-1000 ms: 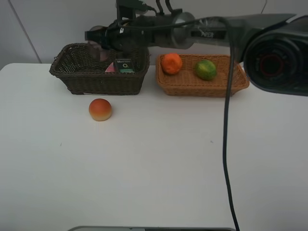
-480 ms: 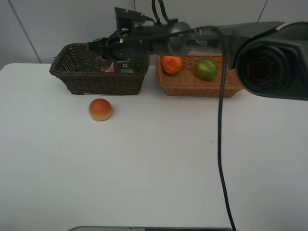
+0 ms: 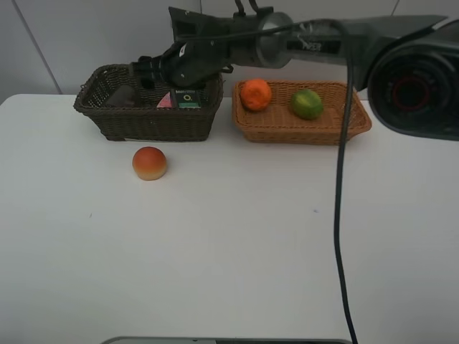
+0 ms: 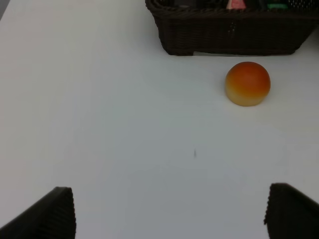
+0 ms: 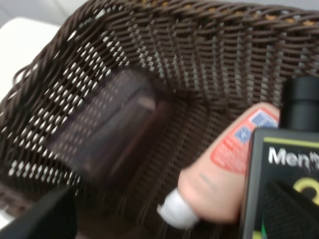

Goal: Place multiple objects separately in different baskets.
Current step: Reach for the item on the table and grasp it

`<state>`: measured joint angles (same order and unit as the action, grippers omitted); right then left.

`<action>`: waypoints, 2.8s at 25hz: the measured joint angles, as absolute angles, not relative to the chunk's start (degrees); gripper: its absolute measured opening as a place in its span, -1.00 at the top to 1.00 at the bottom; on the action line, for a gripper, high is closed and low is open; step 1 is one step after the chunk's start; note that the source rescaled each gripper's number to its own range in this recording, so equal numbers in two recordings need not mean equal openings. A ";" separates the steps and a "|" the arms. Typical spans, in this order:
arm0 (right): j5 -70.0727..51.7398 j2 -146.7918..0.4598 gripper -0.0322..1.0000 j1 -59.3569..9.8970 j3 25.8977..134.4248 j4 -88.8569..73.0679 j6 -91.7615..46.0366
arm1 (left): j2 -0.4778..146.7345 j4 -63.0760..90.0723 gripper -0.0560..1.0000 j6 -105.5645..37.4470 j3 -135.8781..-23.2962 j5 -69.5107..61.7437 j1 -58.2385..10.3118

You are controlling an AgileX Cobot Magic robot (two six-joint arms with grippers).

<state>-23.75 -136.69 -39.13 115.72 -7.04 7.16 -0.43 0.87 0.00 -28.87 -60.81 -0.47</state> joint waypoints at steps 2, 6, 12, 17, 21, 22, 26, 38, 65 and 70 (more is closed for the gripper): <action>-29.43 -133.99 -0.54 -38.96 115.72 -6.58 7.16 | -0.43 0.87 -0.86 0.00 -28.87 -60.81 -0.47; -43.59 -129.55 -0.54 -37.52 115.72 -3.49 7.16 | -0.43 0.87 -0.86 0.00 -28.87 -60.81 -0.47; -63.61 -124.39 -0.54 -34.57 115.46 4.47 7.09 | -0.43 0.87 -0.86 0.00 -28.87 -60.81 -0.47; -66.66 -116.73 -0.54 -32.21 104.22 5.17 7.09 | -0.43 0.87 -0.86 0.00 -28.87 -60.81 -0.47; -62.00 -107.41 -0.54 -27.91 89.67 3.45 9.21 | -0.43 0.87 -0.86 0.00 -28.87 -60.81 -0.47; -61.17 -104.65 -0.54 -26.18 85.86 3.21 9.52 | -0.43 0.87 -0.86 0.00 -28.87 -60.81 -0.47; -59.93 -92.76 -0.54 -17.97 72.57 3.44 10.07 | -0.43 0.87 -0.86 0.00 -28.87 -60.81 -0.47; -66.50 -43.53 -0.54 -4.35 54.44 9.39 10.26 | -0.43 0.87 -0.86 0.00 -28.87 -60.81 -0.47; -61.21 0.24 -0.54 -4.41 30.29 6.15 9.23 | -0.43 0.87 -0.86 0.00 -28.87 -60.81 -0.47; -61.02 0.30 -0.54 -4.41 30.20 4.52 5.73 | -0.43 0.87 -0.86 0.00 -28.87 -60.81 -0.47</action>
